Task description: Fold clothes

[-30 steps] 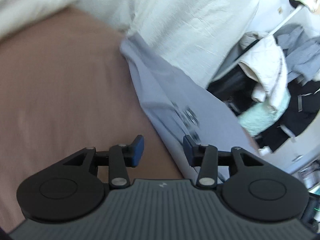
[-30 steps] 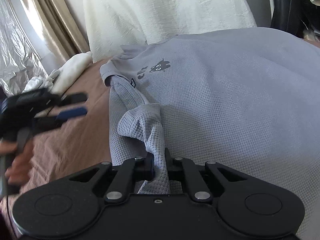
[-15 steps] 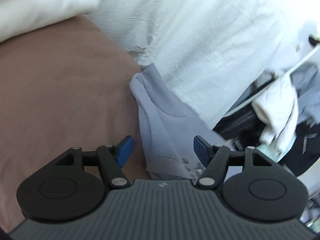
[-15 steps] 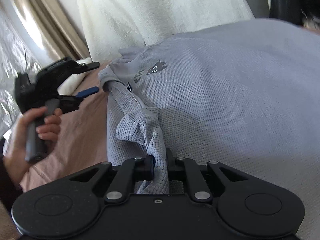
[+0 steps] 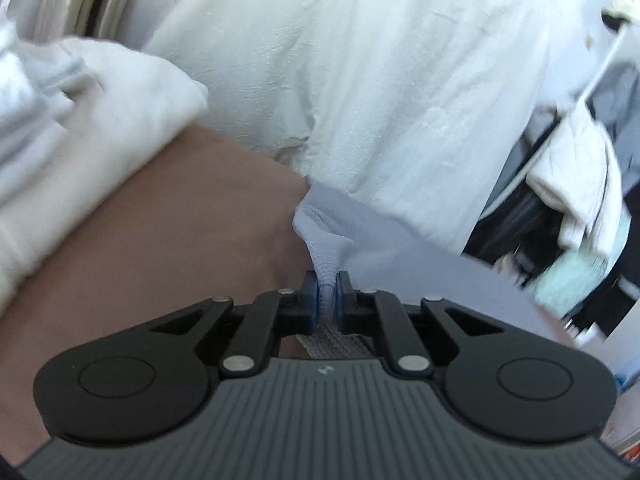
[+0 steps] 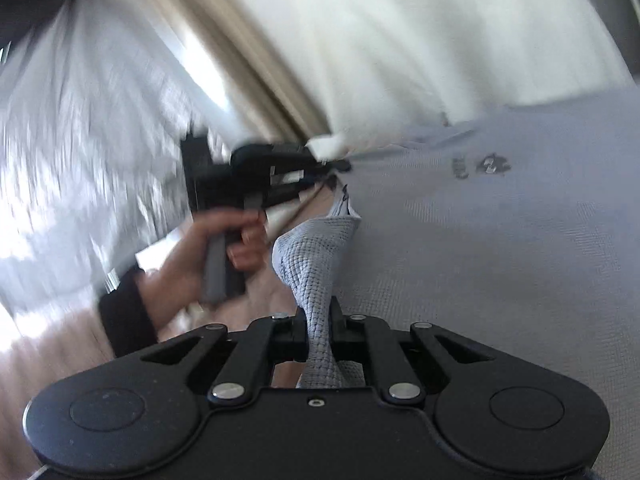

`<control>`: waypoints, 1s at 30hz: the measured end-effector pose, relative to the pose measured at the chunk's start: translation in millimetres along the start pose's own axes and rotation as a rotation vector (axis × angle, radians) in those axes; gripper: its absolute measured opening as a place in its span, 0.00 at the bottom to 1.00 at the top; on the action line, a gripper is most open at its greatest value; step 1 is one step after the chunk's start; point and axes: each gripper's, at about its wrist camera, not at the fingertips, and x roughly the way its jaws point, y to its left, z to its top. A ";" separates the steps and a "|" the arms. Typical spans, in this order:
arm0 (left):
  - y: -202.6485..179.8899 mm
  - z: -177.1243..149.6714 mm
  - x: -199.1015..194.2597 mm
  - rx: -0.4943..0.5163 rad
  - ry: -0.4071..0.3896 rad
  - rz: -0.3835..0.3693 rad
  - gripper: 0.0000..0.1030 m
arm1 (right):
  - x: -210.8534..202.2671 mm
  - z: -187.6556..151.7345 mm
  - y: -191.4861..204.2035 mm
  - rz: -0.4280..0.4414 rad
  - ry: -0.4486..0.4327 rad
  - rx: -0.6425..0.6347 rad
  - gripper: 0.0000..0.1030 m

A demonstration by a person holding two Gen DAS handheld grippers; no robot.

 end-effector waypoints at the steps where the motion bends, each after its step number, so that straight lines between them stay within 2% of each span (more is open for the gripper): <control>1: 2.4 -2.2 -3.7 0.003 0.011 0.008 0.07 | 1.6 -4.2 7.0 -0.006 0.013 -0.019 0.09; 4: 22.0 -12.1 -9.3 -0.010 0.045 0.050 0.06 | 2.3 -13.3 25.0 0.013 0.060 -0.050 0.09; 6: 38.7 -21.5 -11.4 -0.039 0.071 0.058 0.06 | 4.9 -19.2 42.8 -0.015 0.076 -0.130 0.09; 9: 43.0 -35.3 -20.7 0.008 0.051 0.083 0.06 | 17.6 -29.1 56.3 -0.052 0.107 -0.181 0.09; 12: 41.5 -36.6 -39.0 0.024 0.010 0.067 0.05 | 26.1 -35.7 63.5 -0.053 0.137 -0.199 0.10; 14: 37.1 -36.2 -56.2 0.060 -0.034 0.077 0.05 | 24.5 -35.8 69.1 -0.026 0.138 -0.199 0.10; 16: 35.0 -38.3 -78.5 0.080 -0.079 0.104 0.05 | 19.3 -34.8 73.0 0.038 0.130 -0.179 0.10; 18: 43.1 -38.2 -99.0 0.032 -0.100 0.120 0.05 | 15.5 -34.0 77.0 0.106 0.123 -0.147 0.10; 20: 59.1 -40.2 -113.1 -0.035 -0.086 0.149 0.05 | 12.5 -37.9 84.7 0.156 0.129 -0.129 0.10; 22: 72.1 -46.6 -123.3 -0.058 -0.079 0.197 0.05 | 14.0 -42.5 99.1 0.185 0.143 -0.144 0.10; 25: 82.8 -57.2 -123.3 -0.075 -0.041 0.232 0.05 | 17.5 -52.1 124.1 0.174 0.171 -0.243 0.10; 26: 85.9 -60.7 -119.6 -0.081 -0.017 0.237 0.05 | 23.4 -55.5 127.7 0.152 0.200 -0.270 0.14; 28: 89.2 -66.4 -103.8 -0.035 0.074 0.297 0.06 | 34.7 -58.9 121.2 0.143 0.290 -0.272 0.28; 29: 86.8 -67.7 -101.6 -0.010 0.081 0.318 0.06 | 38.8 -59.1 114.3 0.132 0.349 -0.251 0.28; 30: 83.6 -68.5 -100.3 0.012 0.084 0.334 0.06 | 34.7 -53.7 105.5 0.111 0.365 -0.239 0.28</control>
